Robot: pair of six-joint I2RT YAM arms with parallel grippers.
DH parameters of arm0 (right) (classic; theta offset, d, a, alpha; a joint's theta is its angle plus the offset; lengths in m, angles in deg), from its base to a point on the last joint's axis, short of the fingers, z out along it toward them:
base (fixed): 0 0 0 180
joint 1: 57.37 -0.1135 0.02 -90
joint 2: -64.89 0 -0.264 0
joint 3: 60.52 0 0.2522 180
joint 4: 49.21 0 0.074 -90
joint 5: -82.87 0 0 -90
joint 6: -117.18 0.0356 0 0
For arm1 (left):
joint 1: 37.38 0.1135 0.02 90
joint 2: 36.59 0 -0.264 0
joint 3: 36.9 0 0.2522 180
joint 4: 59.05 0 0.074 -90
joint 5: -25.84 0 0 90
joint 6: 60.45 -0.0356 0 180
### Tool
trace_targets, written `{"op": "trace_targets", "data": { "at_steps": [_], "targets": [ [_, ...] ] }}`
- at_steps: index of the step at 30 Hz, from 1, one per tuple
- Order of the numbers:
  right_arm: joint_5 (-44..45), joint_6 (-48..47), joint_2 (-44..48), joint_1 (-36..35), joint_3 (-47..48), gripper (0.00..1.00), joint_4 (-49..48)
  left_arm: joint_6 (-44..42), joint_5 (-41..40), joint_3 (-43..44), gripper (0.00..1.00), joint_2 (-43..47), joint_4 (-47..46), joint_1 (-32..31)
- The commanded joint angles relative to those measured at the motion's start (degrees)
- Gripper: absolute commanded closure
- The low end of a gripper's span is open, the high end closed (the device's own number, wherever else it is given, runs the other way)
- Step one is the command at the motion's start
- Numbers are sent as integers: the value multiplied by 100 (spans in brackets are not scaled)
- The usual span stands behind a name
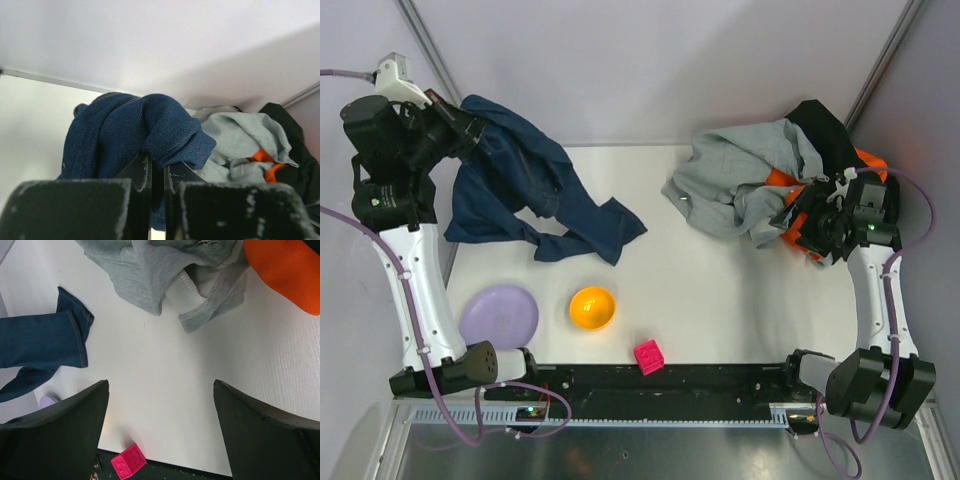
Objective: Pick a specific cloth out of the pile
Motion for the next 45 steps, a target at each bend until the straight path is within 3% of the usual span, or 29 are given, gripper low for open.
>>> {"op": "trace_targets", "data": {
  "at_steps": [1,11,17,23,33,45],
  "targets": [
    [60,-47,97,-66,-19,10,-158,-474,-527,517,99,119,-114,55],
    [106,-87,37,-131,-47,10,-179,-592,-582,717,99,-188,79,29],
    [82,-52,60,-158,-195,10,-290,-668,-505,605,99,-332,146,-297],
    [97,38,98,-295,-386,10,-420,-507,-80,-769,99,-180,139,-482],
    [175,-19,242,-333,-600,10,-390,-207,-377,-3491,99,219,-852,-804],
    [157,82,323,-440,-789,10,-502,11,-408,-4411,99,-343,-1779,-839]
  ]
}}
